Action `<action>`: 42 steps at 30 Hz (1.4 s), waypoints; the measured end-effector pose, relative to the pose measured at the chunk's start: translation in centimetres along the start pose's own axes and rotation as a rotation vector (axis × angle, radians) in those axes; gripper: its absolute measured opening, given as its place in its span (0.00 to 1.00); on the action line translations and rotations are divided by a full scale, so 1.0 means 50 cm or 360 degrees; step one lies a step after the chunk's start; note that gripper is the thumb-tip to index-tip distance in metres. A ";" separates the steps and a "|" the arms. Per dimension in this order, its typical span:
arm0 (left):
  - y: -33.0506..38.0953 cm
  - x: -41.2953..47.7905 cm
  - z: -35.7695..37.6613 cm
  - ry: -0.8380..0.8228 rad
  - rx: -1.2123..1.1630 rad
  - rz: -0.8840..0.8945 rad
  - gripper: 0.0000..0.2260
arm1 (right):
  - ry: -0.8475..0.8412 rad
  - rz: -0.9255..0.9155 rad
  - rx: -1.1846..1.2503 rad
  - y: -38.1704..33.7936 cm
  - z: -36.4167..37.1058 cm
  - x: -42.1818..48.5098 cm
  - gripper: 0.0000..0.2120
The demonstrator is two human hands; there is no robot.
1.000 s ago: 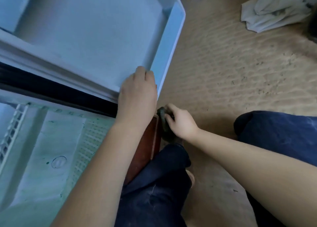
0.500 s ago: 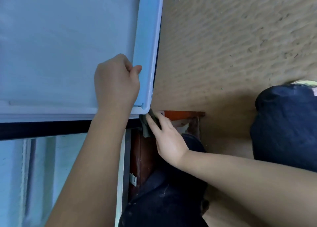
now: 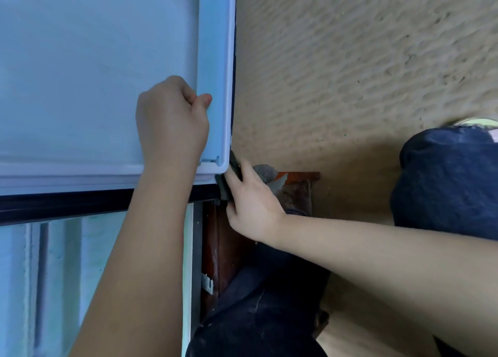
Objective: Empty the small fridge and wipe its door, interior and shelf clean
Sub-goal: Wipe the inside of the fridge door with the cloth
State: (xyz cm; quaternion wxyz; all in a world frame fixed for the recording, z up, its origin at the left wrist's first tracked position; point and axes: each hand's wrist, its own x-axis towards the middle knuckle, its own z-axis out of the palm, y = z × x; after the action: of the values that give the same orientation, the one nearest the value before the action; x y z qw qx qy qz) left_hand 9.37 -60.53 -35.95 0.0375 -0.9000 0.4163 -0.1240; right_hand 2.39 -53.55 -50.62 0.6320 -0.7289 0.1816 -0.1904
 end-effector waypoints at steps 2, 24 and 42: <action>-0.002 0.004 0.002 -0.0005 0.0022 0.0006 0.09 | -0.0107 -0.0017 -0.0065 -0.002 -0.001 -0.014 0.38; -0.010 -0.014 0.000 -0.0119 -0.0119 -0.0146 0.10 | 0.0120 -0.0235 -0.0215 0.050 -0.036 0.033 0.28; 0.161 0.110 -0.069 0.0356 0.0157 0.0895 0.06 | 0.0787 0.0335 0.0410 0.034 -0.277 0.114 0.19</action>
State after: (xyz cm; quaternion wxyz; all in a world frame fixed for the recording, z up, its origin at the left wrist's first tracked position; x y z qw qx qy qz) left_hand 5.94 -69.81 -32.93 0.0679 -0.7273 0.6441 -0.2270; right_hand 0.26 -68.47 -50.25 0.6721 -0.5514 0.3790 -0.3172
